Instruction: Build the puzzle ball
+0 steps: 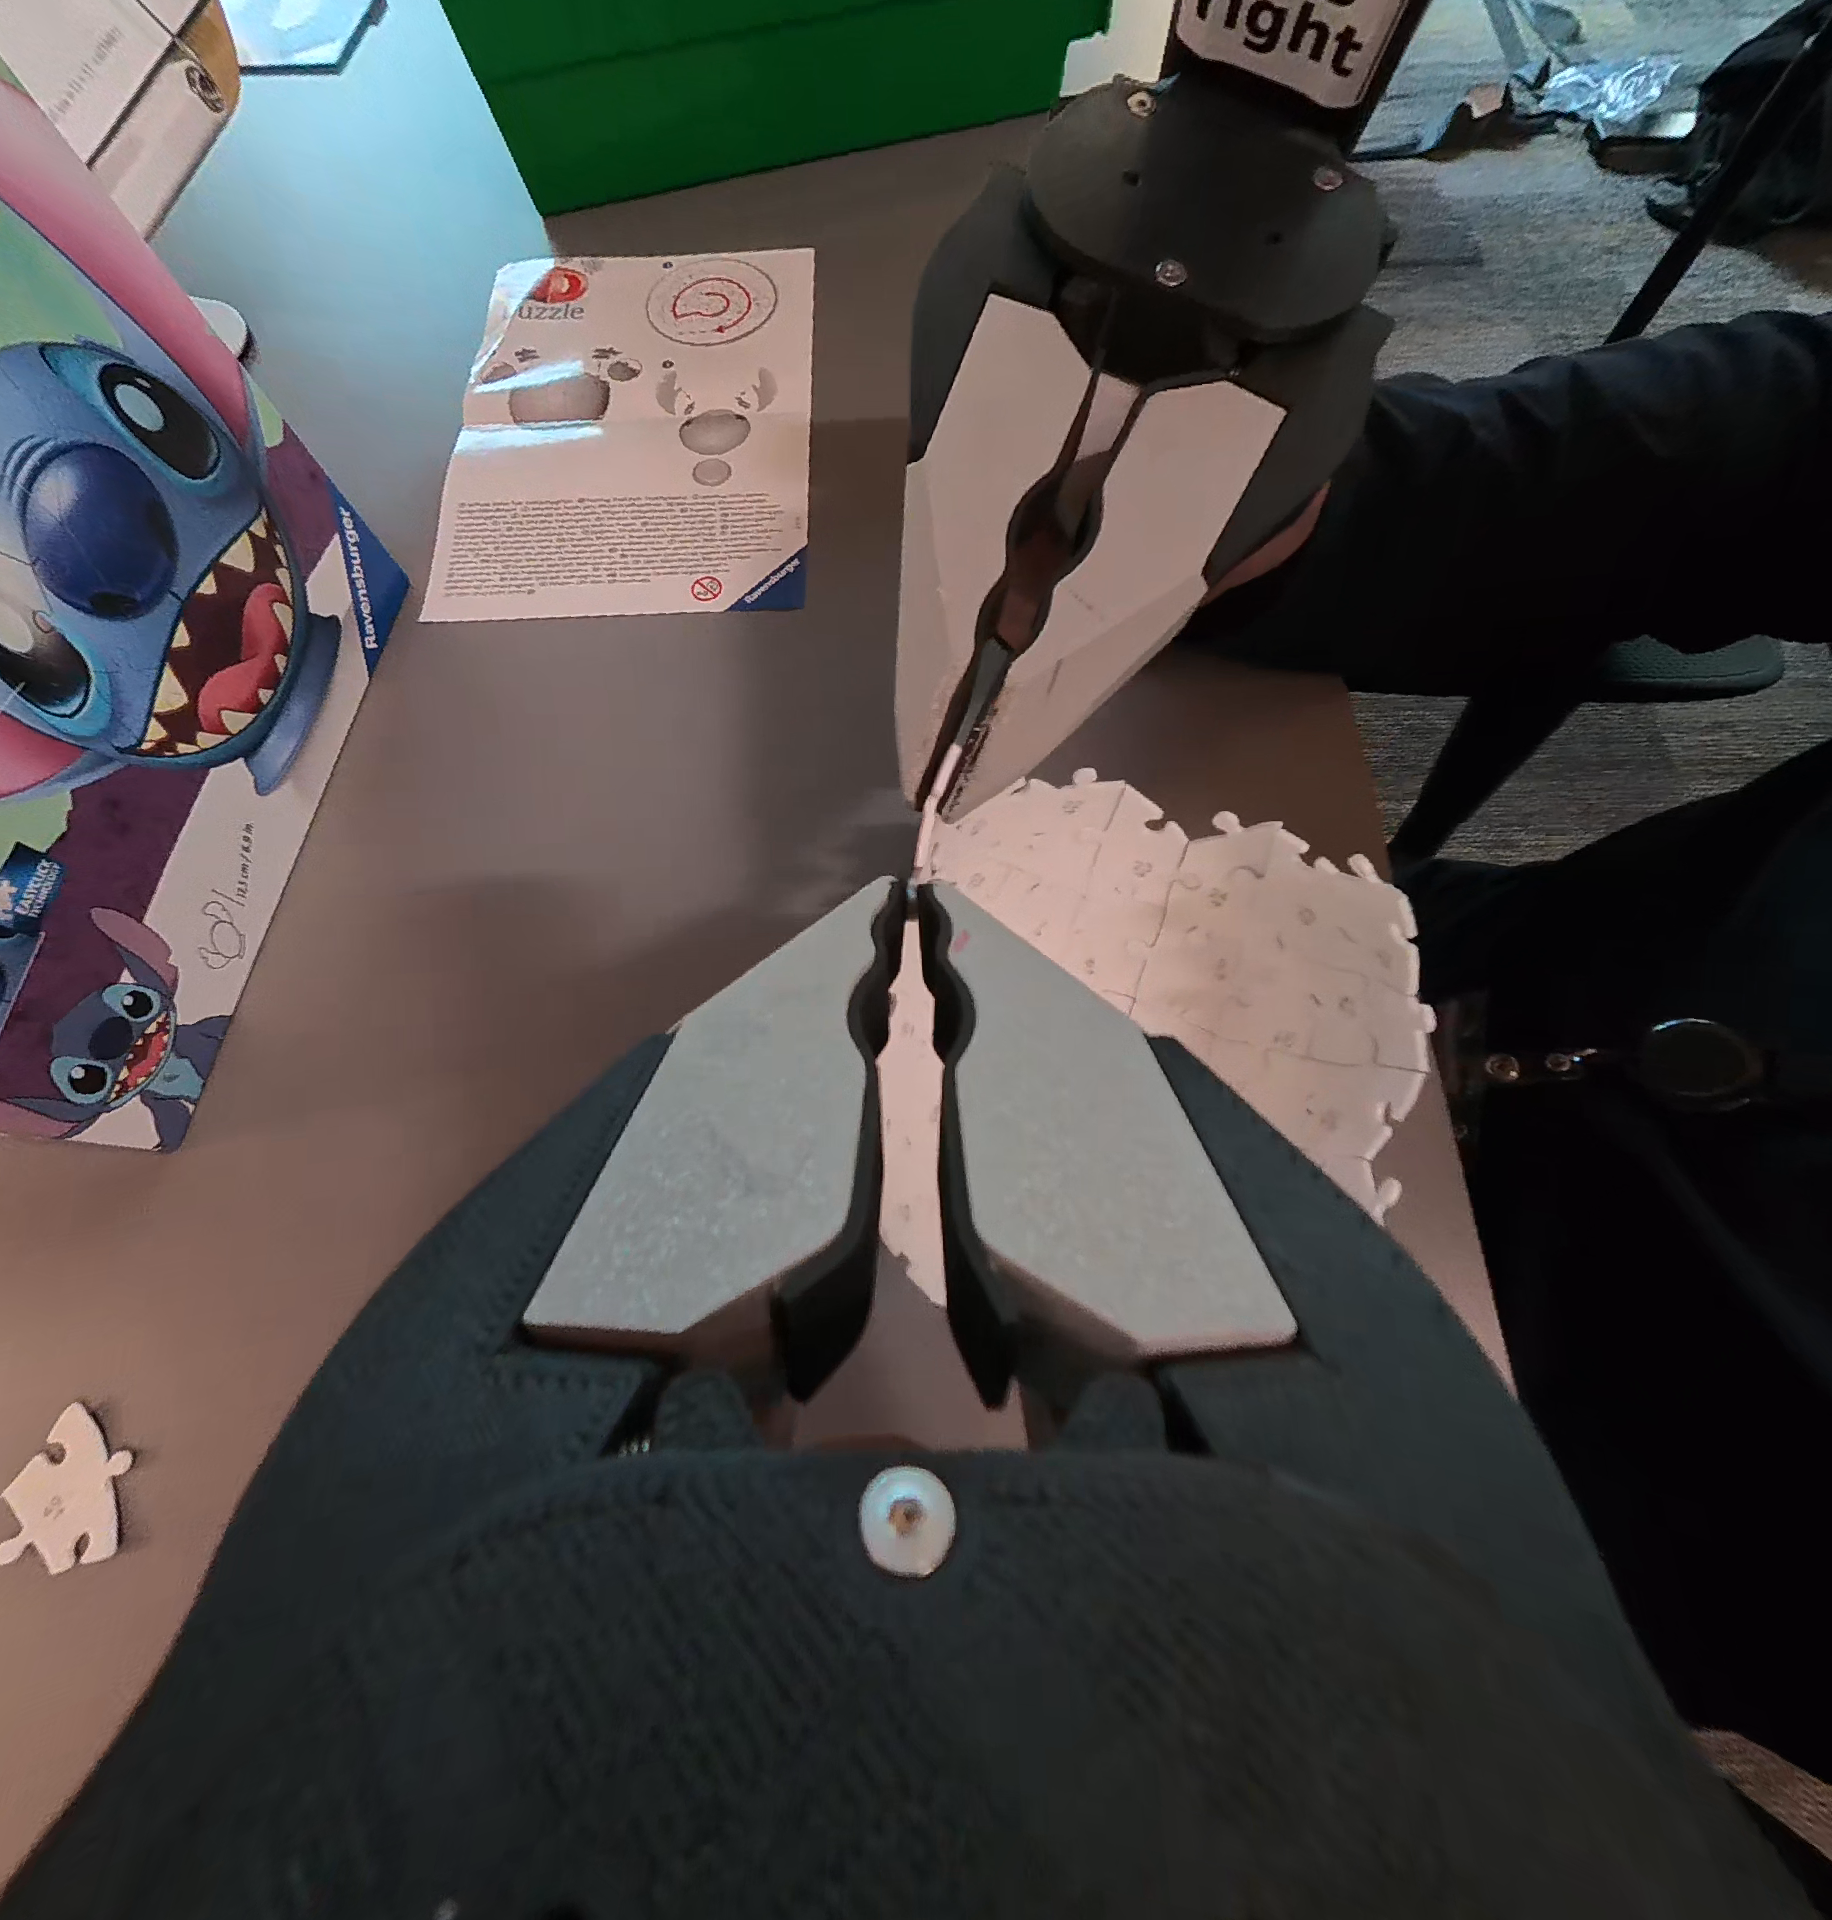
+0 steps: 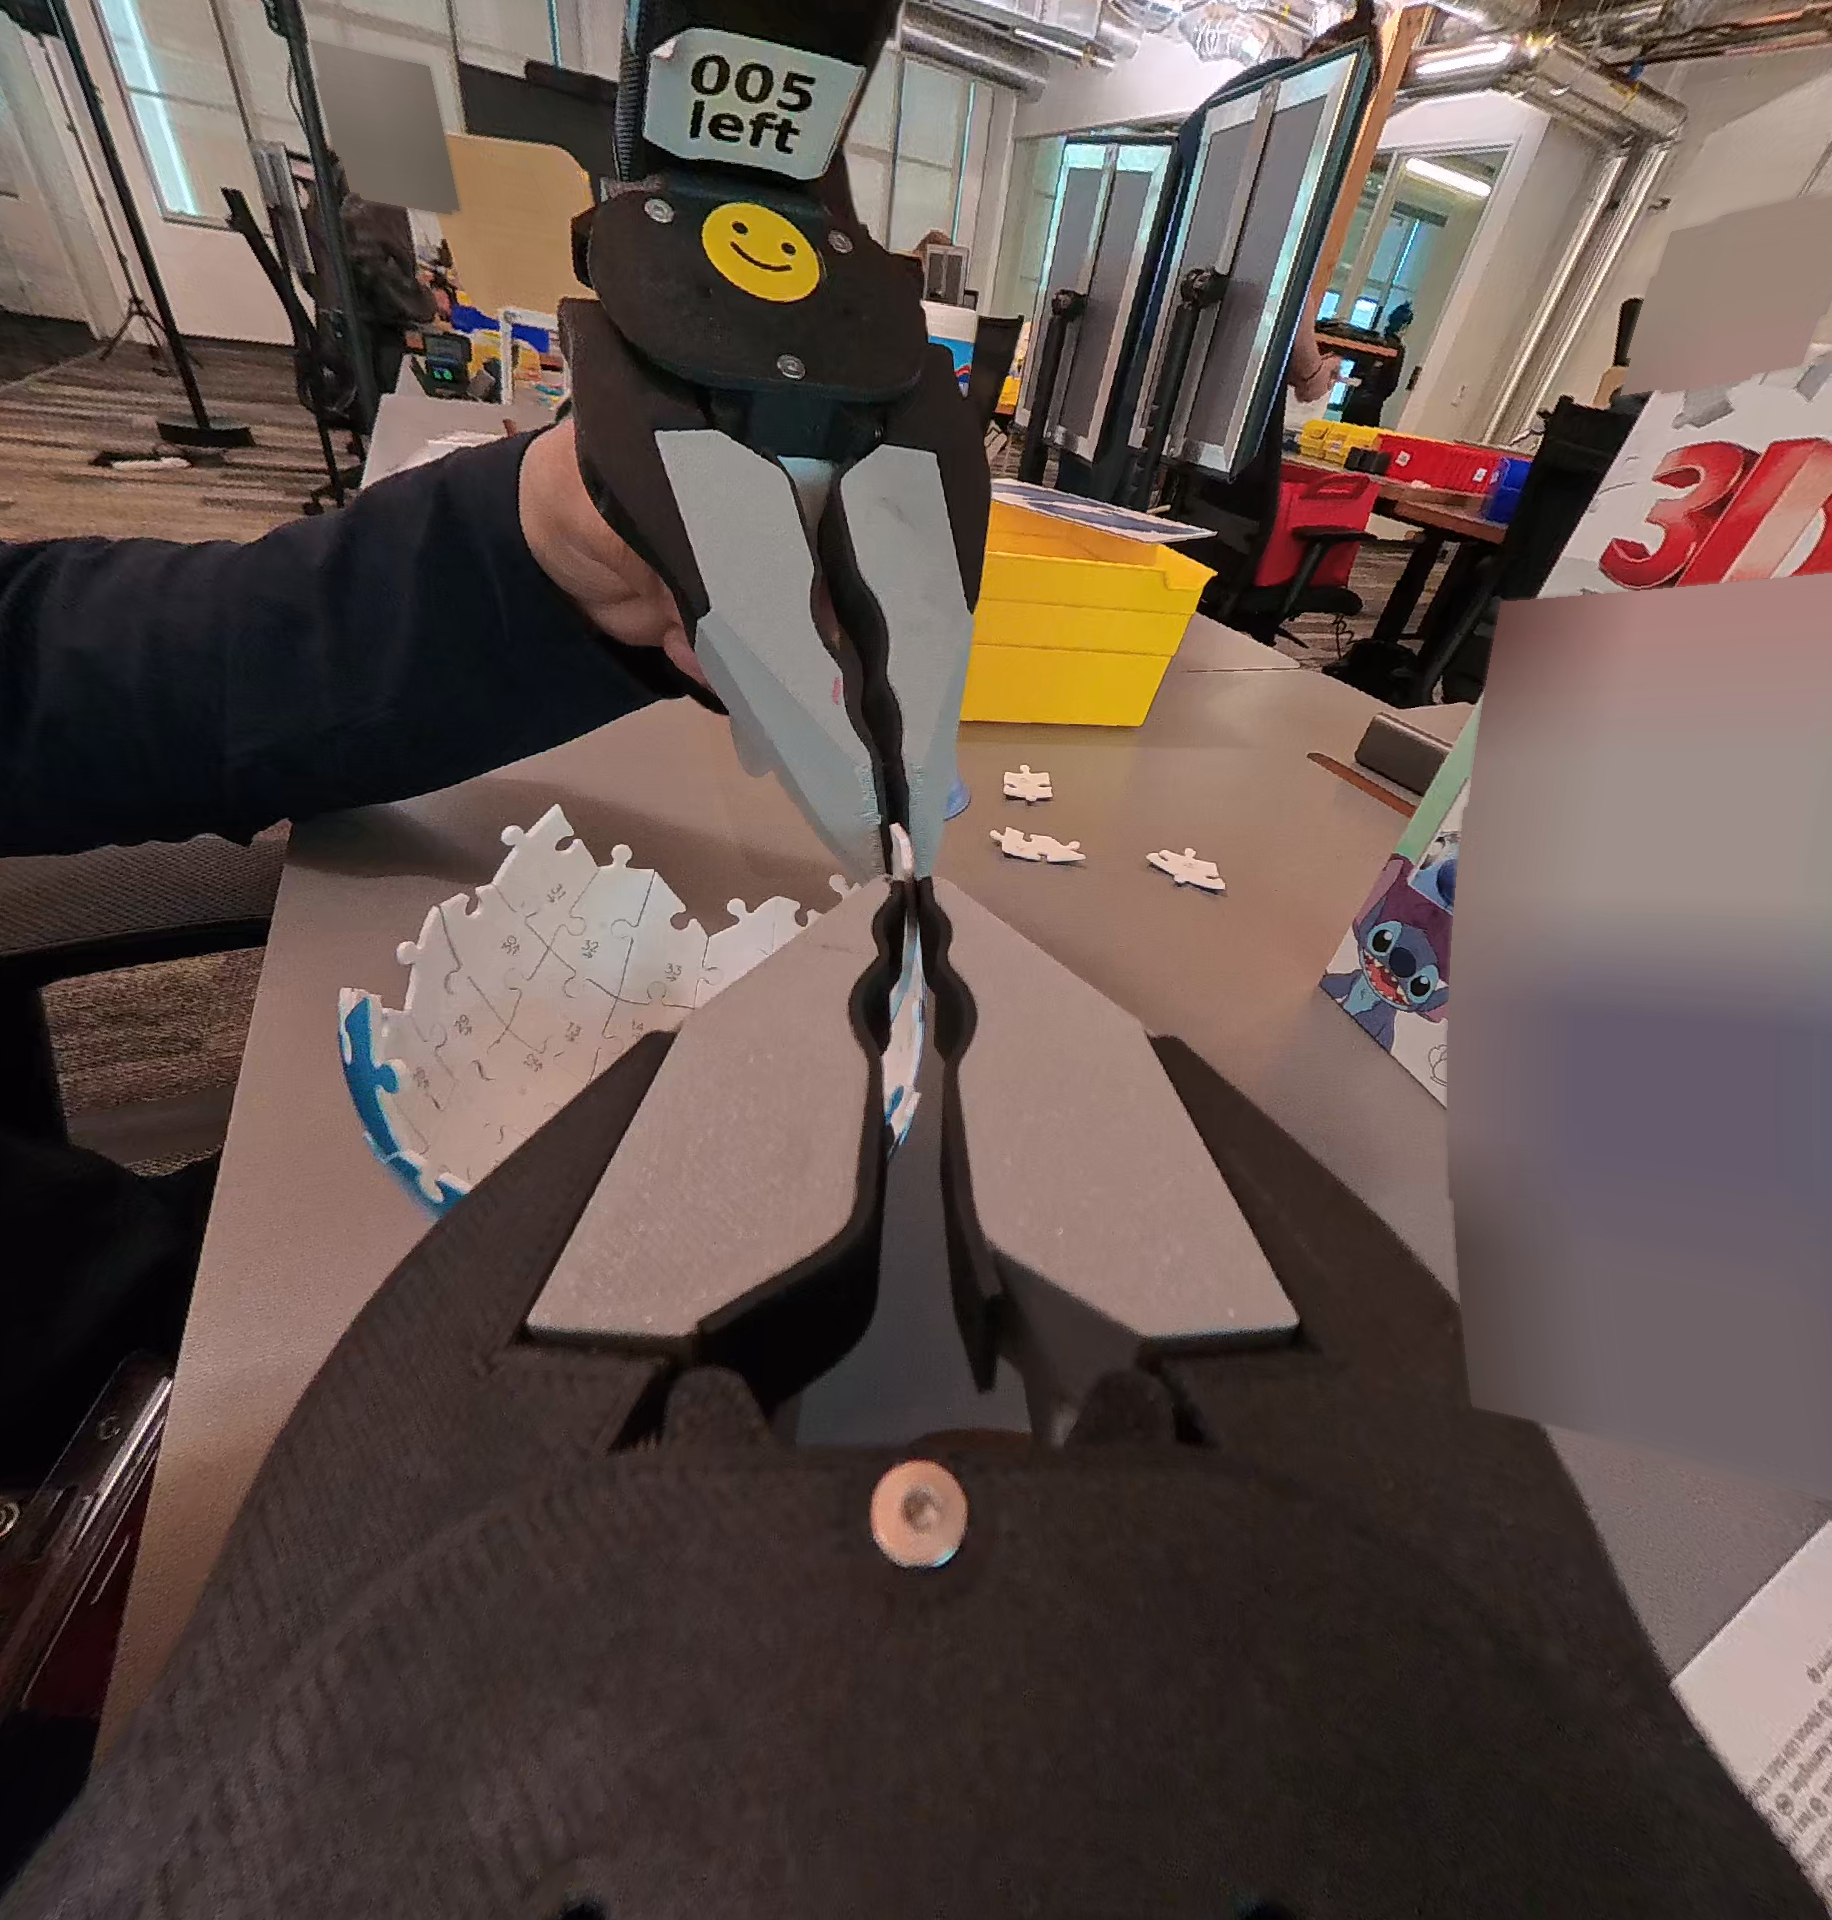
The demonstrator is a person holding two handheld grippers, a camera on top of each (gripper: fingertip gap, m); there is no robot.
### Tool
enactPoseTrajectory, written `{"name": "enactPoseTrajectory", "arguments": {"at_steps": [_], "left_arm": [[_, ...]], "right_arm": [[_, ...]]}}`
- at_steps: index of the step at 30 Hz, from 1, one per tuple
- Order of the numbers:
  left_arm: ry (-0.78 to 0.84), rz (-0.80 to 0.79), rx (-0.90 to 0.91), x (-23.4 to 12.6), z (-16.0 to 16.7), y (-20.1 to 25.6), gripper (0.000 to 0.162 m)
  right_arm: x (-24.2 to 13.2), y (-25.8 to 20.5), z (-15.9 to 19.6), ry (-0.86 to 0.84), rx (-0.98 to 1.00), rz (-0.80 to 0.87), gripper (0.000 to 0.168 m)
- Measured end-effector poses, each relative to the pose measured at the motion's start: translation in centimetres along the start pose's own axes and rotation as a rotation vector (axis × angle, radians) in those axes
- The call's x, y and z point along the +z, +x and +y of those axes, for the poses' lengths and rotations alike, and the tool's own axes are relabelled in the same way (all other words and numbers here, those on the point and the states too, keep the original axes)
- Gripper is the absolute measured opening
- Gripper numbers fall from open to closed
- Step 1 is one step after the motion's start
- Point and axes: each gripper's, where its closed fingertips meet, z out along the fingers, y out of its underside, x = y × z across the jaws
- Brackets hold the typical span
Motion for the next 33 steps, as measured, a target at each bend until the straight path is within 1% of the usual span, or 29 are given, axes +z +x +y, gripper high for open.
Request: {"name": "enactPoseTrajectory", "arguments": {"at_steps": [9,19,26,31,32,33], "left_arm": [[-0.024,-0.034,0.038,0.07,0.10,-0.05,0.000],[-0.055,-0.113,0.153,0.17,0.07,-0.05,0.000],[-0.068,-0.090,0.136,0.23,0.42,0.15,0.000],[-0.040,-0.062,0.077,0.12,0.15,0.13,0.000],[-0.027,-0.061,0.057,-0.06,-0.01,-0.03,0.003],[-0.014,-0.058,0.033,-0.29,-0.15,-0.24,0.009]], "right_arm": [[-0.02,0.00,0.22,-0.013,-0.007,0.000,0.000],[-0.16,-0.02,0.29,-0.018,-0.021,0.005,0.000],[-0.01,-0.28,0.64,-0.035,-0.009,-0.013,0.000],[-0.14,-0.13,0.48,-0.033,-0.005,-0.006,0.000],[-0.21,-0.01,0.40,-0.027,-0.001,-0.002,0.000],[-0.29,0.07,0.34,-0.022,0.009,-0.003,0.000]]}}
